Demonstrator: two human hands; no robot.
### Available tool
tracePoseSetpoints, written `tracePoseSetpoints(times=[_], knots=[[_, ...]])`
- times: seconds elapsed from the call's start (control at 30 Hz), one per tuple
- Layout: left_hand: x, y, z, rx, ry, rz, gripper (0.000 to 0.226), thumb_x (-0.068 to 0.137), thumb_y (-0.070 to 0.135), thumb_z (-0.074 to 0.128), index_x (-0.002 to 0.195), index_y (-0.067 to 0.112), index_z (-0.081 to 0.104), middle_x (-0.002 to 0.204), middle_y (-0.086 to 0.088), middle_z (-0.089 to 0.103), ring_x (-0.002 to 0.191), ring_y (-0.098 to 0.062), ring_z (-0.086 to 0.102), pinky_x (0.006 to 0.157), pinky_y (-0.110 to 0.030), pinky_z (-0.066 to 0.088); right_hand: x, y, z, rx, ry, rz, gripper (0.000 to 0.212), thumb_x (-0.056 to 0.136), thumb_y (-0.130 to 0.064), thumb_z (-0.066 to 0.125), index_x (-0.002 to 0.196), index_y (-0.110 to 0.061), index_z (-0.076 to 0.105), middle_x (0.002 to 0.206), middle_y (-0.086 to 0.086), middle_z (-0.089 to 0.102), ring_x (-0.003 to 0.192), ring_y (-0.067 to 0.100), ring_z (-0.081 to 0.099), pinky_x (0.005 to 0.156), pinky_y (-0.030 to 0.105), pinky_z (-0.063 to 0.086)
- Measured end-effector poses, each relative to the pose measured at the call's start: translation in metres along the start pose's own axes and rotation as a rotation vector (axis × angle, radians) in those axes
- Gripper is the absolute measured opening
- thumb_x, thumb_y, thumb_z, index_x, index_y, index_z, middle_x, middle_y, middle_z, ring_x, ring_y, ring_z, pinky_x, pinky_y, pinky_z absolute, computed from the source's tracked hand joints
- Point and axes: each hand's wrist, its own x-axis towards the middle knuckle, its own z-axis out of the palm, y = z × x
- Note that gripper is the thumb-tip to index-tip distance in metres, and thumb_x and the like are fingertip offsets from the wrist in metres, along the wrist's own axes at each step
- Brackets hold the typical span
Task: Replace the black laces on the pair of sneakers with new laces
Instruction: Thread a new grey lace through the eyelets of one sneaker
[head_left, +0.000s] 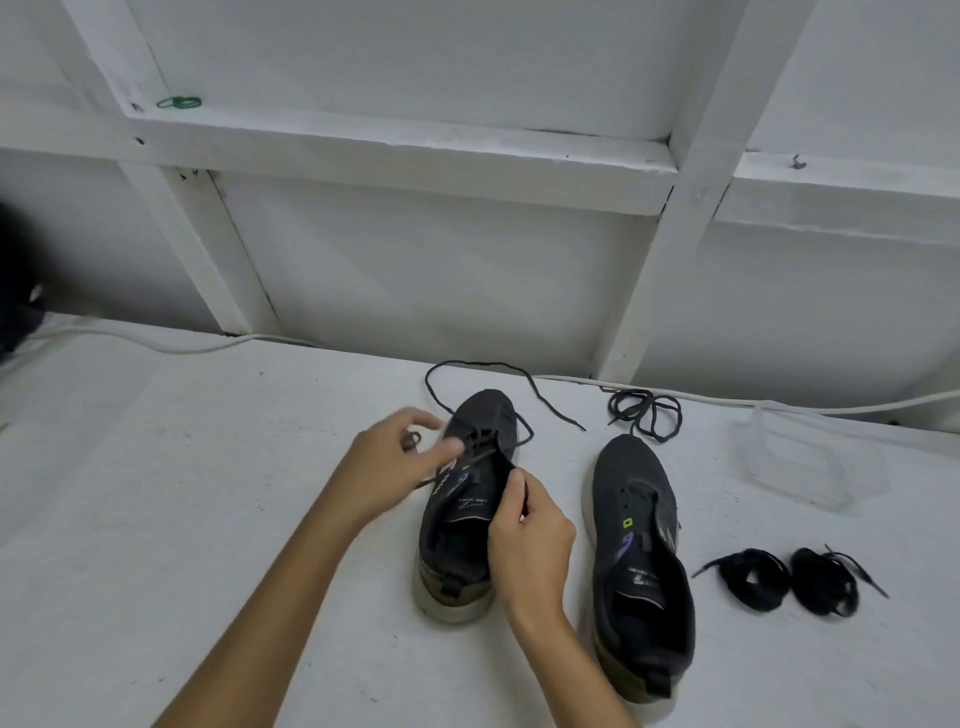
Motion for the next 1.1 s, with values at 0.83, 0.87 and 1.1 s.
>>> tracePoseSetpoints(times=[0.83, 0.87, 1.1], knots=[[-0.006, 0.048, -0.041, -0.8, -0.223, 0.201, 0.017, 0.086, 0.022, 0.059, 0.074, 0.013, 0.067, 0.055, 0.005, 0.037, 0.045, -0.008, 0.033, 0.049, -0.021, 0.034, 0.014, -0.02, -0.013, -0.303, -0.284, -0.001, 0.045, 0.097, -0.047, 0.054, 0.14, -0.034, 0.053, 0.12, -0.011, 0.063, 0.109, 0.016, 0.06, 0.091, 0.034, 0.05], [-0.005, 0.051, -0.038, -0.797, -0.239, 0.203, 0.018, 0.085, 0.024, 0.057, 0.075, 0.013, 0.067, 0.055, 0.004, 0.038, 0.046, -0.008, 0.034, 0.049, -0.021, 0.034, 0.023, -0.023, -0.012, -0.309, -0.315, -0.074, 0.056, 0.096, -0.05, 0.056, 0.149, -0.035, 0.044, 0.127, -0.011, 0.059, 0.114, 0.015, 0.058, 0.096, 0.035, 0.049], [0.027, 0.038, -0.025, -0.544, -0.004, 0.054, 0.018, 0.098, 0.038, 0.059, 0.095, 0.022, 0.067, 0.087, 0.008, 0.064, 0.085, -0.012, 0.059, 0.081, -0.032, 0.049, 0.075, -0.056, -0.011, -0.051, -0.459, -0.094, 0.028, 0.101, -0.031, 0.051, 0.085, -0.02, 0.072, 0.085, -0.006, 0.073, 0.076, 0.011, 0.062, 0.074, 0.029, 0.05]])
